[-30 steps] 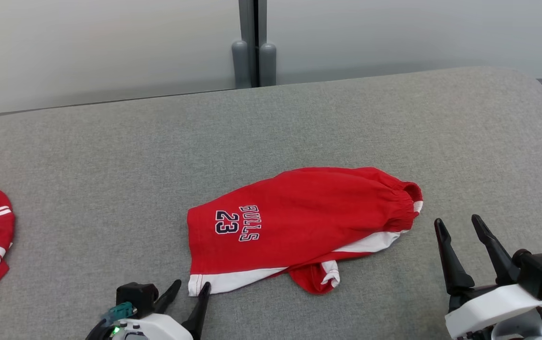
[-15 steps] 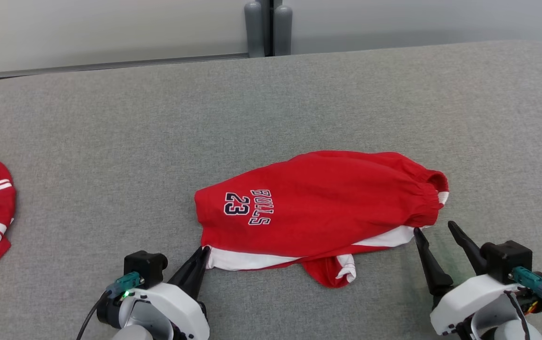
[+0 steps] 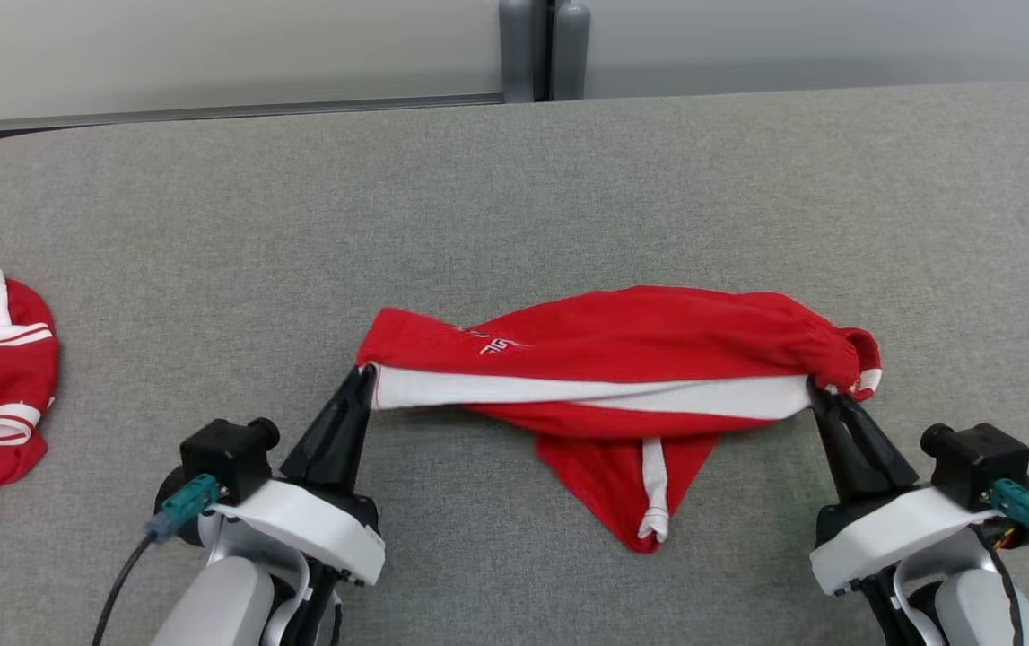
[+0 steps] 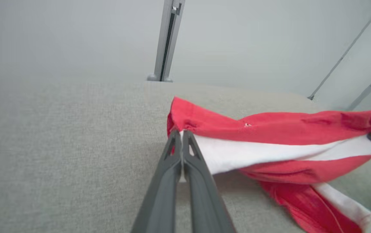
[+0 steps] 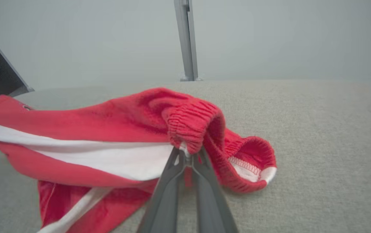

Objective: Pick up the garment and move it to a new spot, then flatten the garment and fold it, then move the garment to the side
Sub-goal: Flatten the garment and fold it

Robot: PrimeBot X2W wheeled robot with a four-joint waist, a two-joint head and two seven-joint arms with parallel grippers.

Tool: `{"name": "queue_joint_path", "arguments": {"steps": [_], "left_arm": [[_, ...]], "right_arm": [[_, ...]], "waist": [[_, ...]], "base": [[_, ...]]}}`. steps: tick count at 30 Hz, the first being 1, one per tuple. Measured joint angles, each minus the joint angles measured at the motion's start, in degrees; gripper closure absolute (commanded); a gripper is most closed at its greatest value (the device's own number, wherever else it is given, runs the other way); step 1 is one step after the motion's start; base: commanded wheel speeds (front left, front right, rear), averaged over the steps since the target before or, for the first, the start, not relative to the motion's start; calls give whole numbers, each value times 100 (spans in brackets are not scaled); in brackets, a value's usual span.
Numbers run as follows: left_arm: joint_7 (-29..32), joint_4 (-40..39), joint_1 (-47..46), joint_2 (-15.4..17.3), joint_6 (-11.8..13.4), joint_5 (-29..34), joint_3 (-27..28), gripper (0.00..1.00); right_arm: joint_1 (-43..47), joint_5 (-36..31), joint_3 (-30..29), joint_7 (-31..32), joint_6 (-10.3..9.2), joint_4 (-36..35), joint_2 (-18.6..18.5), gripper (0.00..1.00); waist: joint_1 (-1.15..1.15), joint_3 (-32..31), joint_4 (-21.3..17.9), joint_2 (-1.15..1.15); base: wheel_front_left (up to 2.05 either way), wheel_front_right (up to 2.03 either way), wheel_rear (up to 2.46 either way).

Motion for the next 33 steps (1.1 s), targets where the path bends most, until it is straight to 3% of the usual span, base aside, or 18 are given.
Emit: {"name": "queue_joint_path", "arguments": {"steps": [5, 11, 18, 26, 33], "left_arm": [[-182, -793, -59, 181, 130, 107, 197, 100], [-155, -2073, -472, 443, 376, 311, 443, 100], [-83, -2958, -1460, 383, 539, 402, 625, 100], [191, -2597, -2003, 308, 479, 232, 586, 100], [59, -1291, -3358, 75, 178, 38, 549, 100]], "right_arm": [[-14, 113, -24, -63, -1, -787, 4, 100], [-431, 119, -332, 131, -1, -1960, -236, 100], [-1130, 223, -680, 368, -2, -2628, -178, 100], [-1468, 376, -813, 538, -2, -2501, -78, 100], [-2437, 487, -966, 588, -2, -1930, -63, 100]], "waist": [[0, -207, -37, 0], [0, -547, -98, 0], [0, -784, -102, 0], [0, -750, -109, 0], [0, -252, -39, 0]], "base": [[0, 0, 0], [0, 0, 0], [0, 0, 0], [0, 0, 0], [0, 0, 0]]}}
